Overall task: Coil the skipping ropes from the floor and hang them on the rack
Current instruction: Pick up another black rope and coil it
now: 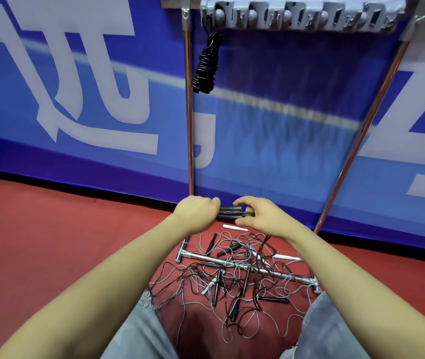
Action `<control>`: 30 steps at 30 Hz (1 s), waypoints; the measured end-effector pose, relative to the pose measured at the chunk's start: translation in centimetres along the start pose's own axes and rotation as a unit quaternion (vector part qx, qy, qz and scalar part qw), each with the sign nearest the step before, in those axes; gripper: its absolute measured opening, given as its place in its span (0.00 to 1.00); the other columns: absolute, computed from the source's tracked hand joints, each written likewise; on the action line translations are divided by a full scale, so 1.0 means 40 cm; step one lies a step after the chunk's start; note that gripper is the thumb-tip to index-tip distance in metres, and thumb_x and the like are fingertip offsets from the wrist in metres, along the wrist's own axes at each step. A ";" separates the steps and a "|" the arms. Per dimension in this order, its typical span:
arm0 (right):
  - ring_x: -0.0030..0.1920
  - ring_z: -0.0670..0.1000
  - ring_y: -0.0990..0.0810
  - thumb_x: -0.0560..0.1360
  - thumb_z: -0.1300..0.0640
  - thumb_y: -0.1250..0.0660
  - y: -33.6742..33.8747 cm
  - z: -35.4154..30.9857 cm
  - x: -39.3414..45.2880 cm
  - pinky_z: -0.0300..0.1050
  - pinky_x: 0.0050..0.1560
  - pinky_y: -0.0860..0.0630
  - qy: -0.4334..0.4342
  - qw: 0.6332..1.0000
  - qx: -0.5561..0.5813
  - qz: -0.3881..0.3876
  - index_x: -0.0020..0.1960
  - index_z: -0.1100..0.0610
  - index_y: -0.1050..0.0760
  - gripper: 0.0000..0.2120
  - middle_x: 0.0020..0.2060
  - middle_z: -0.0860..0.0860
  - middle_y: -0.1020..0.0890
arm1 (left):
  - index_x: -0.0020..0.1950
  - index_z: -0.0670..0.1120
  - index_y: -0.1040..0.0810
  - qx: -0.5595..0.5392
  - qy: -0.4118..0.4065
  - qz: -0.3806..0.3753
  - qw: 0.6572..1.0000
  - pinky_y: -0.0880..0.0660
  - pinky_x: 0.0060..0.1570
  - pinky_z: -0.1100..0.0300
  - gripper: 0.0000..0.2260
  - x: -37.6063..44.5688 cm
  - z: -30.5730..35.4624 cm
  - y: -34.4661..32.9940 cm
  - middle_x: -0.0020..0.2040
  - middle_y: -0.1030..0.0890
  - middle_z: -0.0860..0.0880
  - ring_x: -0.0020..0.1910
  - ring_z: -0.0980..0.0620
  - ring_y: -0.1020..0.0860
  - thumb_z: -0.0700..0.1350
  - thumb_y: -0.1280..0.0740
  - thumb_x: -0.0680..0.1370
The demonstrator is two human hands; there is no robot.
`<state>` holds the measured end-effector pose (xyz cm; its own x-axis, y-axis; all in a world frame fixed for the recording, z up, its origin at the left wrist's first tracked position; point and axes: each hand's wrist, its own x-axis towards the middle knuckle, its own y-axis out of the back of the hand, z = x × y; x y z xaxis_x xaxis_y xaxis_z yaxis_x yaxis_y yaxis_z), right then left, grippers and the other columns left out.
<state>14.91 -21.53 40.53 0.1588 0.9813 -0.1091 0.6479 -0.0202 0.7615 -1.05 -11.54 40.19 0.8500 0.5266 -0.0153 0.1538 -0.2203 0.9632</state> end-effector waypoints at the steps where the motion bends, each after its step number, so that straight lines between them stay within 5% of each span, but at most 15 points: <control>1: 0.34 0.42 0.29 0.74 0.55 0.31 0.002 -0.001 0.000 0.33 0.35 0.33 0.011 1.000 -0.007 -0.003 0.65 0.53 0.27 0.20 0.35 0.46 0.26 | 0.52 0.41 0.33 0.005 -0.003 -0.002 1.000 0.37 0.33 0.54 0.04 -0.005 -0.002 -0.002 0.46 0.20 0.42 0.44 0.38 0.21 0.37 0.44 0.78; 4: 0.35 0.48 0.28 0.75 0.63 0.36 0.008 -0.002 0.000 0.40 0.39 0.30 0.015 1.000 0.007 0.009 0.64 0.55 0.26 0.17 0.40 0.53 0.22 | 0.47 0.43 0.39 0.032 -0.016 0.000 0.999 0.42 0.28 0.57 0.05 -0.015 -0.008 -0.005 0.42 0.21 0.44 0.42 0.40 0.21 0.35 0.44 0.76; 8: 0.38 0.50 0.25 0.75 0.62 0.38 0.004 0.009 0.010 0.47 0.45 0.26 -0.008 0.996 -0.007 0.088 0.58 0.53 0.24 0.13 0.37 0.48 0.22 | 0.46 0.43 0.41 0.041 -0.038 0.014 0.998 0.46 0.27 0.59 0.05 -0.025 -0.007 0.007 0.32 0.34 0.49 0.41 0.41 0.22 0.35 0.45 0.76; 11: 0.36 0.52 0.28 0.77 0.61 0.40 0.005 0.009 0.015 0.45 0.37 0.31 -0.019 0.994 0.003 0.105 0.47 0.55 0.24 0.06 0.34 0.52 0.24 | 0.48 0.44 0.37 -0.014 -0.039 0.052 0.998 0.43 0.28 0.57 0.03 -0.026 -0.007 0.018 0.41 0.23 0.45 0.41 0.40 0.22 0.42 0.43 0.79; 17: 0.35 0.53 0.20 0.80 0.54 0.41 0.009 0.006 0.016 0.46 0.40 0.27 -0.036 0.989 0.085 0.116 0.37 0.54 0.27 0.14 0.30 0.52 0.21 | 0.53 0.41 0.31 -0.234 0.143 0.112 0.955 0.32 0.38 0.53 0.09 0.003 0.028 0.047 0.47 0.21 0.40 0.45 0.38 0.23 0.47 0.41 0.80; 22: 0.26 0.48 0.26 0.75 0.59 0.36 0.017 -0.005 0.007 0.48 0.37 0.20 -0.020 0.991 0.100 0.088 0.41 0.64 0.25 0.09 0.25 0.48 0.27 | 0.54 0.39 0.29 -0.264 0.245 0.076 0.930 0.32 0.38 0.55 0.09 0.033 0.041 0.037 0.49 0.21 0.40 0.47 0.39 0.22 0.44 0.40 0.80; 26: 0.39 0.56 0.24 0.72 0.60 0.38 0.044 -0.028 0.008 0.46 0.35 0.29 0.038 0.978 -0.194 0.068 0.42 0.57 0.24 0.04 0.35 0.51 0.22 | 0.56 0.39 0.27 -0.202 0.235 0.021 0.951 0.32 0.39 0.55 0.08 0.046 0.044 0.030 0.52 0.21 0.41 0.50 0.40 0.21 0.39 0.40 0.79; 28: 0.36 0.57 0.22 0.68 0.61 0.31 0.046 -0.029 0.012 0.41 0.28 0.41 0.136 0.899 -0.389 0.147 0.40 0.57 0.23 0.02 0.36 0.52 0.22 | 0.57 0.40 0.27 -0.160 0.209 -0.002 0.965 0.32 0.40 0.55 0.09 0.048 0.043 0.031 0.53 0.21 0.42 0.50 0.41 0.21 0.36 0.41 0.78; 30: 0.25 0.54 0.27 0.56 0.64 0.24 0.042 -0.029 0.010 0.37 0.24 0.49 0.177 0.855 -0.449 0.189 0.34 0.56 0.24 0.11 0.29 0.51 0.26 | 0.57 0.40 0.27 -0.120 0.176 -0.019 0.977 0.32 0.39 0.55 0.09 0.048 0.034 0.034 0.52 0.21 0.43 0.49 0.42 0.21 0.36 0.41 0.78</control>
<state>15.21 -20.97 42.51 -0.1085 0.9372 0.3315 -0.2593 -0.3486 0.9007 1.49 -11.95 41.12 0.6144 0.7890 0.0010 0.0230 -0.0191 0.9996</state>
